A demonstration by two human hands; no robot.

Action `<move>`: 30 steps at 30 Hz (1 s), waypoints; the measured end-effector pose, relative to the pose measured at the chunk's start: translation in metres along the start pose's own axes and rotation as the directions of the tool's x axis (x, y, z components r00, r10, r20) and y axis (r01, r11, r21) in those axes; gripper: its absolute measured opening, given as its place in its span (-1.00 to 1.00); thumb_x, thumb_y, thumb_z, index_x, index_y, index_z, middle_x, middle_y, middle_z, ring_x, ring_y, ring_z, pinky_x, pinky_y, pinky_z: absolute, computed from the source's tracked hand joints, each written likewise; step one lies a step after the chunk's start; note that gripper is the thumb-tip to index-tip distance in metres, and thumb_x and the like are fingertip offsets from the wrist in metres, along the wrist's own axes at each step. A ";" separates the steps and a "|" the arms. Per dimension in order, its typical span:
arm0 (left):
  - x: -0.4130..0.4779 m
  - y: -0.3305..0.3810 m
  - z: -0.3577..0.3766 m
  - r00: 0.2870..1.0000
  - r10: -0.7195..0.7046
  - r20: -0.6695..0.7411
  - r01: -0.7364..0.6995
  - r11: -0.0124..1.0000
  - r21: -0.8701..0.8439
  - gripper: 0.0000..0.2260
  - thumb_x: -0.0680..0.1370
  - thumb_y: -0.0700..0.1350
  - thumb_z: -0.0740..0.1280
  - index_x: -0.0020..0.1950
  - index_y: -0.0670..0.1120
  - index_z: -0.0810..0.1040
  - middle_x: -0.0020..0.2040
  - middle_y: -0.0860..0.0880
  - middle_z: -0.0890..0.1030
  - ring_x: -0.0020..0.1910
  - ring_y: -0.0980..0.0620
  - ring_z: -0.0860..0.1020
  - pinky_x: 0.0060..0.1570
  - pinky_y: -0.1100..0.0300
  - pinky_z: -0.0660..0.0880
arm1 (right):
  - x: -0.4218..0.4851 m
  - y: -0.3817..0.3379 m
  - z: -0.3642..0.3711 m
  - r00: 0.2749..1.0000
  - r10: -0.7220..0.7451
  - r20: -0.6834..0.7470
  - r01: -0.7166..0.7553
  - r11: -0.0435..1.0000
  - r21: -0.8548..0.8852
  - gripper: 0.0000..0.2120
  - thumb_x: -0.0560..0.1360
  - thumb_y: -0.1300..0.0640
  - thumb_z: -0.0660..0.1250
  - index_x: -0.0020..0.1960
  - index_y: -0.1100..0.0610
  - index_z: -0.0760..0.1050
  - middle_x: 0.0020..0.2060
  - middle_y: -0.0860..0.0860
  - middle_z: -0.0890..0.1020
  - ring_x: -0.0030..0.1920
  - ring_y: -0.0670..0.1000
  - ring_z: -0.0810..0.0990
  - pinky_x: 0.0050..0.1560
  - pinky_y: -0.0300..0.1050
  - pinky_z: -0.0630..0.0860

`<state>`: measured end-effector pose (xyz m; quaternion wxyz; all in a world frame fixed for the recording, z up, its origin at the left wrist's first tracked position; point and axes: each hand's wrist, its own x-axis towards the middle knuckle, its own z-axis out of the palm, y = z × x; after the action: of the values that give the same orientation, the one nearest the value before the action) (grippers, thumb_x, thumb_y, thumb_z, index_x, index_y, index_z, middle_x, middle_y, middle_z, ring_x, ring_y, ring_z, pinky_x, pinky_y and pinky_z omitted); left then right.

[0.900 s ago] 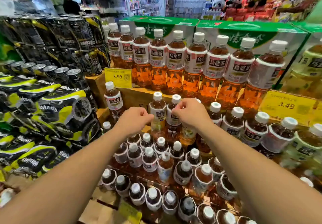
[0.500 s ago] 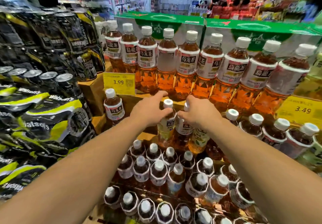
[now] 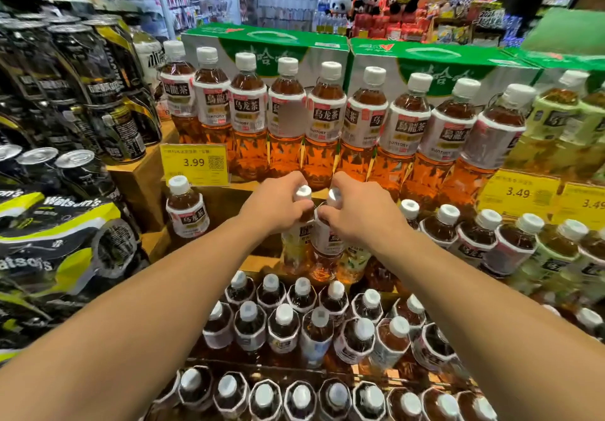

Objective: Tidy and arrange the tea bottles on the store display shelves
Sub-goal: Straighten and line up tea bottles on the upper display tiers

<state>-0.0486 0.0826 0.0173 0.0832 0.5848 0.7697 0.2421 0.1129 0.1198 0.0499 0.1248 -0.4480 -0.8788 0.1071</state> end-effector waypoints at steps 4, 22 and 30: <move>0.001 0.014 0.007 1.000 0.023 0.015 -0.022 0.999 -0.049 -0.70 0.55 0.03 0.36 0.26 0.01 0.47 0.14 -0.06 0.61 -0.01 -0.04 0.53 -0.14 0.15 0.40 | -0.011 0.007 -0.006 0.998 0.052 0.029 -0.053 0.998 0.030 -0.70 0.54 -0.12 0.35 0.13 0.02 0.39 -0.05 0.06 0.59 -0.04 0.17 0.57 -0.17 0.00 0.52; 0.010 0.028 0.015 0.971 0.136 0.194 -0.107 0.982 -0.153 -0.63 0.57 -0.14 0.33 0.37 0.01 0.45 0.11 -0.01 0.58 -0.02 0.03 0.52 -0.14 0.23 0.42 | -0.022 0.009 -0.005 0.995 0.046 0.087 -0.055 0.992 0.110 -0.58 0.57 -0.08 0.33 0.36 0.04 0.37 0.10 0.07 0.60 0.08 0.15 0.58 -0.17 -0.05 0.42; -0.026 -0.030 -0.007 0.984 0.058 0.171 0.036 0.867 -0.498 -0.30 0.36 -0.51 0.16 0.30 0.14 0.49 0.18 0.03 0.62 0.16 0.03 0.55 0.14 0.06 0.50 | 0.002 -0.033 0.006 0.997 0.033 0.068 -0.046 0.977 0.206 -0.65 0.55 -0.08 0.35 0.24 0.07 0.41 0.07 0.13 0.60 -0.02 0.17 0.54 -0.16 -0.02 0.45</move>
<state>-0.0693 0.0507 0.0058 0.2995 0.5673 0.6669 0.3792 0.0844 0.1017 0.0543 0.1405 -0.4462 -0.8573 0.2150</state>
